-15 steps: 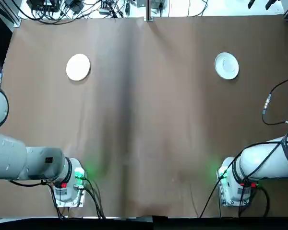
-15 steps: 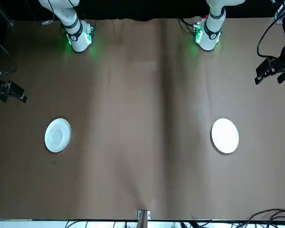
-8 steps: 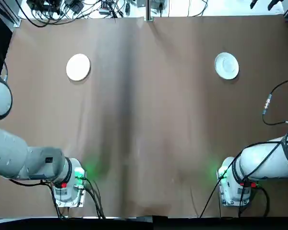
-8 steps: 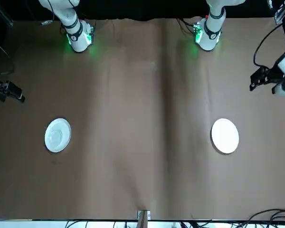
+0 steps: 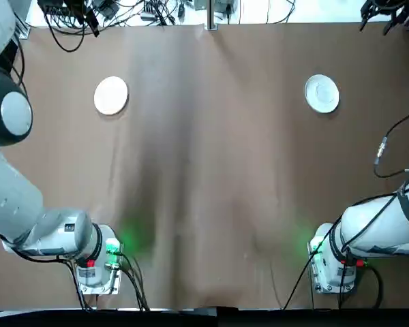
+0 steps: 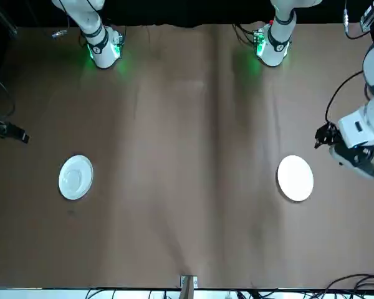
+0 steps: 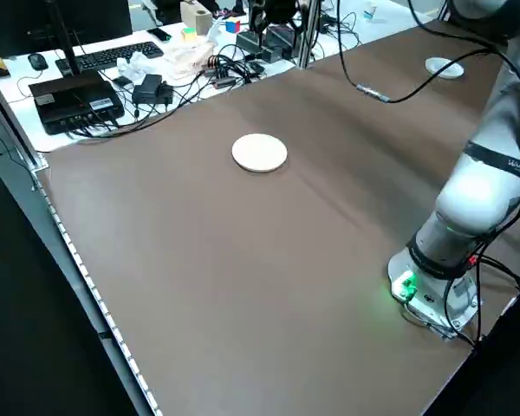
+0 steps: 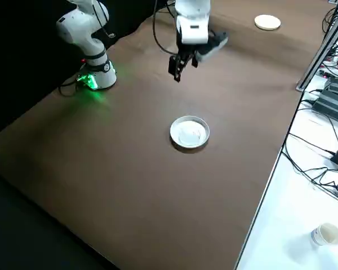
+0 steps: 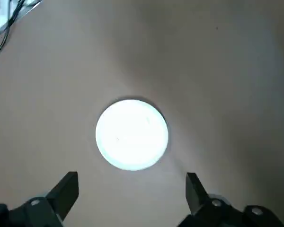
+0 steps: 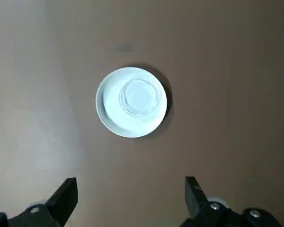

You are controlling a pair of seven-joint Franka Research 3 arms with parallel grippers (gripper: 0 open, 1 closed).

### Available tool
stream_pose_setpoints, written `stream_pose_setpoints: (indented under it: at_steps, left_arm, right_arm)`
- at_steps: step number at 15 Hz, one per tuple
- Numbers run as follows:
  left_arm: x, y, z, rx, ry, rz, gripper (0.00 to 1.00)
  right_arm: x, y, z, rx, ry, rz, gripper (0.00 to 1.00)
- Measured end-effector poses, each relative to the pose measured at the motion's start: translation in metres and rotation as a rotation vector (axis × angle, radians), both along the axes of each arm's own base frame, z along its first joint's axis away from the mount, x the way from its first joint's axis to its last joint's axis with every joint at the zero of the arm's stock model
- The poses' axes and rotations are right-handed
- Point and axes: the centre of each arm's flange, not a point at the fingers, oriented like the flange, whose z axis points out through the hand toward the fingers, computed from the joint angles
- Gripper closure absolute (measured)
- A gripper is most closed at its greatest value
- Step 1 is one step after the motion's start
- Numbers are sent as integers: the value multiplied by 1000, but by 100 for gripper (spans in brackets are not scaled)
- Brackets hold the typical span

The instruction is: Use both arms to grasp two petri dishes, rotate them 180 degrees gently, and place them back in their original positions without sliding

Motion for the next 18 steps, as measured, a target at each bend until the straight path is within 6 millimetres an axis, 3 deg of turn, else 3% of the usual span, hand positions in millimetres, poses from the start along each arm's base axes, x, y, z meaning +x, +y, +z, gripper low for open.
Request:
stream_pose_setpoints:
  at_steps: [5, 9, 14, 15, 18]
  left_arm:
    - [34, 3, -71, 5, -33, -296, 0]
    - [52, 2, -135, 7, -37, -460, 0]
    - [57, -7, -182, 18, -20, -717, 1]
    - [57, -6, -192, 20, -25, -752, 3]
    - [52, -1, -218, 16, -12, -817, 29]
  right_arm:
    - [15, -34, -54, -1, 43, -93, 0]
    - [27, -24, -73, 22, 37, -213, 0]
    - [46, -1, -124, 7, 90, -502, 0]
    - [49, 4, -131, -3, 91, -568, 0]
    - [62, 21, -152, -28, 76, -736, 0]
